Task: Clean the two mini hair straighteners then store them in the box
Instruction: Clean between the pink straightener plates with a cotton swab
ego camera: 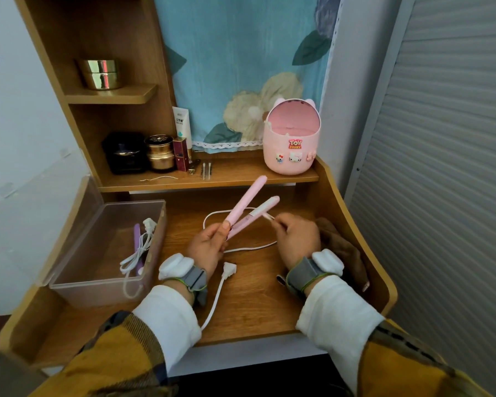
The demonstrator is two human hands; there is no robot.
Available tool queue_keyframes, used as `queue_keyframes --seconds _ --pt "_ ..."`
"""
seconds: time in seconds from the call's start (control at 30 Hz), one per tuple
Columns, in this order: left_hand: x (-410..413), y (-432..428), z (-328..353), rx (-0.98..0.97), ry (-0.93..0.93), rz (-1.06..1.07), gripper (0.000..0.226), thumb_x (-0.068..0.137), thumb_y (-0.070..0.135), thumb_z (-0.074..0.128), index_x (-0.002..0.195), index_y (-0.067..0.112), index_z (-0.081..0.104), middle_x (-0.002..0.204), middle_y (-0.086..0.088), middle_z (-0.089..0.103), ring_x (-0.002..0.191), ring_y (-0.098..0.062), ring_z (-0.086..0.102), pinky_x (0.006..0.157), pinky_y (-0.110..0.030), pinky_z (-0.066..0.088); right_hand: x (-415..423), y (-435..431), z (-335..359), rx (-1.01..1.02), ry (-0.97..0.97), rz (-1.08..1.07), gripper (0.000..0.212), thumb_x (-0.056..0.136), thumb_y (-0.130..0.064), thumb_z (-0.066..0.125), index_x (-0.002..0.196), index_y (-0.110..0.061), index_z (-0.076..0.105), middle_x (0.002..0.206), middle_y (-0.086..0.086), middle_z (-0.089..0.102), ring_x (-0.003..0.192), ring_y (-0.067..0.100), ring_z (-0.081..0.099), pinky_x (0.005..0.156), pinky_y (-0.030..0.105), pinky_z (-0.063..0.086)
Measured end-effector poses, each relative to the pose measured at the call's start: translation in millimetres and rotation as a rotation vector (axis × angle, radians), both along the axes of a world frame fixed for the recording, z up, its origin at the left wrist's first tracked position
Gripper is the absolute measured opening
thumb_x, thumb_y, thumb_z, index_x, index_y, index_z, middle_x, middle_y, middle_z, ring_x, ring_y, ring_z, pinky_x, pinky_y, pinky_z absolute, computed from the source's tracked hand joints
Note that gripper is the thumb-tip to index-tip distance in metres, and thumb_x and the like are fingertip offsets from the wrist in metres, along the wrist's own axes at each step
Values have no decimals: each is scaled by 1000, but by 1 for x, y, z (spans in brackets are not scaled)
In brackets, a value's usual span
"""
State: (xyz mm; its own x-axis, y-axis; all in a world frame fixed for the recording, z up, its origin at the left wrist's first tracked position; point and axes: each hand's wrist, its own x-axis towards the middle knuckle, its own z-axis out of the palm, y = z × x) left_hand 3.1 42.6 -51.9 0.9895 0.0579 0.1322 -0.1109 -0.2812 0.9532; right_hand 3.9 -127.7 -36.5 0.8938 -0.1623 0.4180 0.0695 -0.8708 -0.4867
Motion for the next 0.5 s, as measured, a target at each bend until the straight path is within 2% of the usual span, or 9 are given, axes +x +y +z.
queue_keyframes --seconds 0.07,0.13,0.23,0.37,0.43,0.5 --pt "0 0 0 62 -15 -10 24 97 38 39 97 26 60 66 4 50 60 -9 44 54 -19 33 2 -3 9 116 -108 -73 19 95 -23 49 91 -15 66 85 3 65 78 19 58 69 30 48" --pt "0 0 0 61 -3 -31 24 97 39 39 98 27 60 68 4 50 61 -9 45 55 -20 34 5 -5 17 145 -125 -121 18 95 -22 50 94 -15 66 88 3 65 80 19 59 71 31 50" --pt "2 1 -1 38 -7 -67 19 97 38 41 93 33 59 67 2 50 58 -10 43 54 -21 32 9 -6 18 33 -30 -120 20 95 -25 49 100 -18 67 95 4 67 86 21 60 72 29 49" --pt "3 2 -4 91 -18 -52 22 96 40 41 103 30 60 69 5 51 62 -11 46 58 -25 36 3 7 9 -57 20 58 21 94 -26 50 103 -20 68 100 0 67 88 18 60 75 29 50" --pt "3 2 -5 106 -15 -53 22 96 41 41 105 32 59 71 9 53 68 -10 48 65 -27 38 5 5 12 -74 26 29 21 94 -26 50 102 -20 68 100 1 67 88 19 60 75 29 51" --pt "2 2 -4 110 -12 -61 20 95 42 42 104 35 58 73 12 54 71 -9 49 68 -27 38 10 0 19 -71 46 -86 23 94 -27 48 104 -19 67 101 4 66 89 21 61 76 31 52"
